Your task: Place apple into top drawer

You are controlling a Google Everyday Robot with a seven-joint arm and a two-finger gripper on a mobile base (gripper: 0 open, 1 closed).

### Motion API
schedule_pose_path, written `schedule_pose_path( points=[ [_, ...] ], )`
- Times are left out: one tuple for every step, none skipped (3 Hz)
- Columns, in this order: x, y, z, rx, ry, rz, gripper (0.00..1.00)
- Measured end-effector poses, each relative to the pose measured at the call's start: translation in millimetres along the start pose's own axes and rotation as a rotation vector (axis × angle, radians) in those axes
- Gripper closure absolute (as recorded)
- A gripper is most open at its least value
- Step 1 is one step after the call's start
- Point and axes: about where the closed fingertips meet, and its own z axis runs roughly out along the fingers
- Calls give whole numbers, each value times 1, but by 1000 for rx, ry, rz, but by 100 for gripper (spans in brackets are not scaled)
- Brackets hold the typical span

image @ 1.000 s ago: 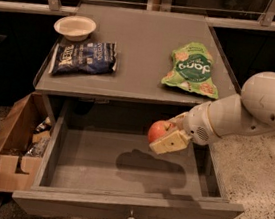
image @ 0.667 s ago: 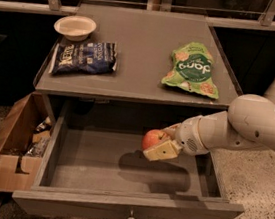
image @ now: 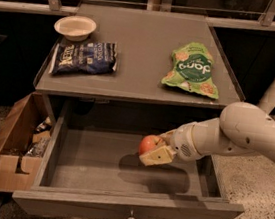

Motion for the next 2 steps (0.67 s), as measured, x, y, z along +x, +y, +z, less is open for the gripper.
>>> schedule_pose_path(
  points=[
    [16,-1,25,-9,-9,43,100],
    [28,-2,42,-9,-2,61,100]
  ],
)
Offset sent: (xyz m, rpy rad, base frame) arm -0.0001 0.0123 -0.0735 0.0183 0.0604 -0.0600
